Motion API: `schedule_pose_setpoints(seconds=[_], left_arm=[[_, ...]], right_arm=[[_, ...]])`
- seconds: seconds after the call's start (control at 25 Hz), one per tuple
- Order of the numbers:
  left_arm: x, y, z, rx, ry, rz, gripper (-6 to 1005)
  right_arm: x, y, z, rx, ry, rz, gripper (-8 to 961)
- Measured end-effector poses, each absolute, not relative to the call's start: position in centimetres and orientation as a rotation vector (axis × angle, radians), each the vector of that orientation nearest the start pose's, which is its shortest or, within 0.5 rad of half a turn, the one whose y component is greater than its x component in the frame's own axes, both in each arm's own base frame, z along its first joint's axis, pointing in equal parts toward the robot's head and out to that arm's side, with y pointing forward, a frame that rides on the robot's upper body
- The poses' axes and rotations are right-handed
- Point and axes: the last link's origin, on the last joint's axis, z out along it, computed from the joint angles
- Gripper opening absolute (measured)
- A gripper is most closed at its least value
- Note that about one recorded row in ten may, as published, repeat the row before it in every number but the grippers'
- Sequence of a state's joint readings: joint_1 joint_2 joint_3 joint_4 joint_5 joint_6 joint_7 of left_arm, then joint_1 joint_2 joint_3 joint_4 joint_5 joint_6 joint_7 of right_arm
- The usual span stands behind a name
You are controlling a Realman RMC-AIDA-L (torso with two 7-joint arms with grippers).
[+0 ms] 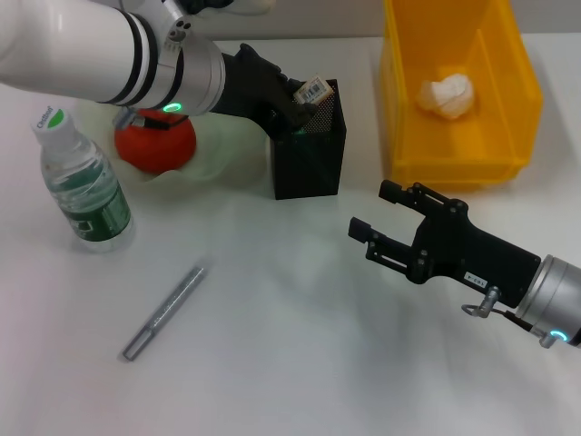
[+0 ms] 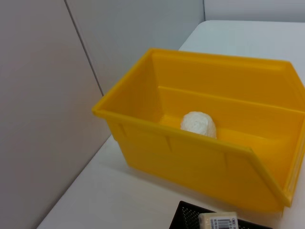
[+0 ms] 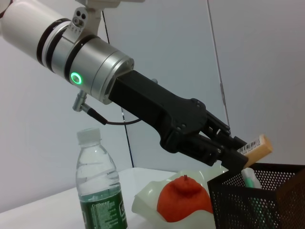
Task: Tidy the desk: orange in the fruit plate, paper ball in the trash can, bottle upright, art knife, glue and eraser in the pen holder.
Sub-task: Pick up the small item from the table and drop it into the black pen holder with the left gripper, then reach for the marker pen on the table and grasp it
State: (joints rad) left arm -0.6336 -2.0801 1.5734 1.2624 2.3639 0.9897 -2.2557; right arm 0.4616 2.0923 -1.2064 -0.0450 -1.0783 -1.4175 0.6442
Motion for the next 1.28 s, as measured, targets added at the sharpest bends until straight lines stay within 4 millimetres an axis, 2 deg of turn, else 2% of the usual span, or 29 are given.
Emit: schedule_pose_setpoints(seconds=[0.32,0.52,0.68,0.72,0.8,0.84,0.88,1.04,1.08,1.12,1.2,1.28], left_arm=[[-11.9,39.7,-3.8,-2.604,-0.272,0.042,423],[-12.0,39.7,-3.8,-2.600,-0.271,0.040,524],[-11.3,39.3,-3.0,-2.592,-0.261,-0.013,522],[-10.5,38.4,-2.1,-2.590,-0.247,-0.090,522],[-10.5,38.4,-2.1,-2.590,-0.247,-0.090,520],[-9.6,36.7,-0.6,-2.582,-0.218,-0.168,520],[-9.1,35.6,0.2,-2.600,-0.192,-0.170,520],[-8.8,34.3,0.6,-2.635,-0.187,-0.136,518],[-9.2,33.1,1.3,-2.669,-0.250,-0.045,517],[-9.2,33.1,1.3,-2.669,-0.250,-0.045,517],[-10.5,32.5,1.7,-2.675,-0.361,0.116,515],[-11.0,32.4,1.8,-2.670,-0.396,0.177,515]], right_arm=[[28.3,27.5,-7.7,-2.380,0.531,0.965,729],[28.3,27.6,-7.6,-2.380,0.527,0.966,729],[28.3,27.6,-7.6,-2.379,0.527,0.966,729],[28.3,27.6,-7.6,-2.379,0.527,0.966,729],[28.2,27.6,-7.6,-2.379,0.526,0.966,730],[28.3,27.6,-7.6,-2.379,0.526,0.966,730],[28.2,27.6,-7.6,-2.379,0.525,0.967,730],[28.2,27.7,-7.6,-2.379,0.523,0.967,729],[28.2,27.7,-7.6,-2.379,0.522,0.967,729],[28.2,27.7,-7.6,-2.379,0.521,0.967,729],[28.2,27.7,-7.6,-2.379,0.520,0.967,729],[28.2,27.7,-7.6,-2.379,0.518,0.967,729]])
